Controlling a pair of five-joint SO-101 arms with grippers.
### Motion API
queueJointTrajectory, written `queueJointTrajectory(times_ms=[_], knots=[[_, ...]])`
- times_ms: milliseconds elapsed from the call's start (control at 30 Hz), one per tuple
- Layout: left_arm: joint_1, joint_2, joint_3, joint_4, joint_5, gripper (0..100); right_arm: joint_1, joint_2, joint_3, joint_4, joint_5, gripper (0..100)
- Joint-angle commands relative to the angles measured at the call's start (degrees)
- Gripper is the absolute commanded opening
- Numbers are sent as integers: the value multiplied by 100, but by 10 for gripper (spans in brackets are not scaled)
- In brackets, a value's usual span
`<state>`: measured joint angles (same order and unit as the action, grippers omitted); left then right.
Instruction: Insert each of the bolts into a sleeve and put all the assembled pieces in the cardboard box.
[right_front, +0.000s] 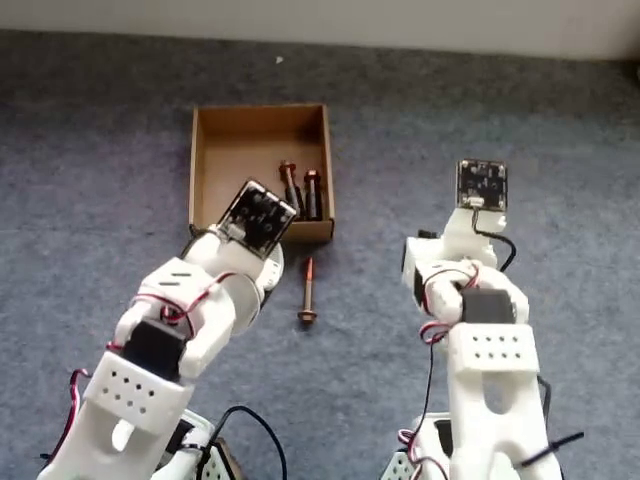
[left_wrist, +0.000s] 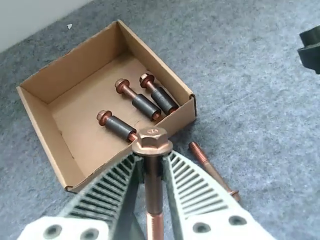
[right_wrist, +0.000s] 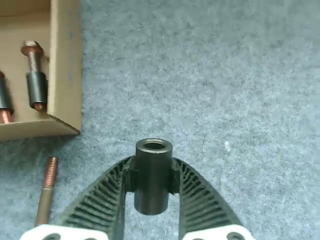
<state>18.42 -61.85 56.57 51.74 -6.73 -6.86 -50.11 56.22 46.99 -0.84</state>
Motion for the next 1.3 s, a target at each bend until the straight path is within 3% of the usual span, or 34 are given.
queueJointTrajectory(times_ms=[0, 233, 433, 667, 833, 1133, 1267], knots=[[31, -725, 426, -352, 141, 6, -330, -1051, 330, 66, 378, 7], [75, -1552, 901, -352, 149, 6, -927, -2334, 989, 66, 457, 8], [75, -2308, 1226, -352, 633, 6, -1341, -2888, 1297, 66, 457, 9], [92, -3363, 1578, -352, 659, 6, -1815, -3424, 1587, 66, 457, 9], [92, -4154, 1710, -325, 1327, 7, -2290, -3969, 1868, 66, 457, 6], [356, -4268, 1657, -774, 1741, 7, -2976, -5508, 2818, -268, 457, 6], [708, -4268, 1657, -1108, 1732, 7, -3152, -5464, 3363, -848, 1037, 6]])
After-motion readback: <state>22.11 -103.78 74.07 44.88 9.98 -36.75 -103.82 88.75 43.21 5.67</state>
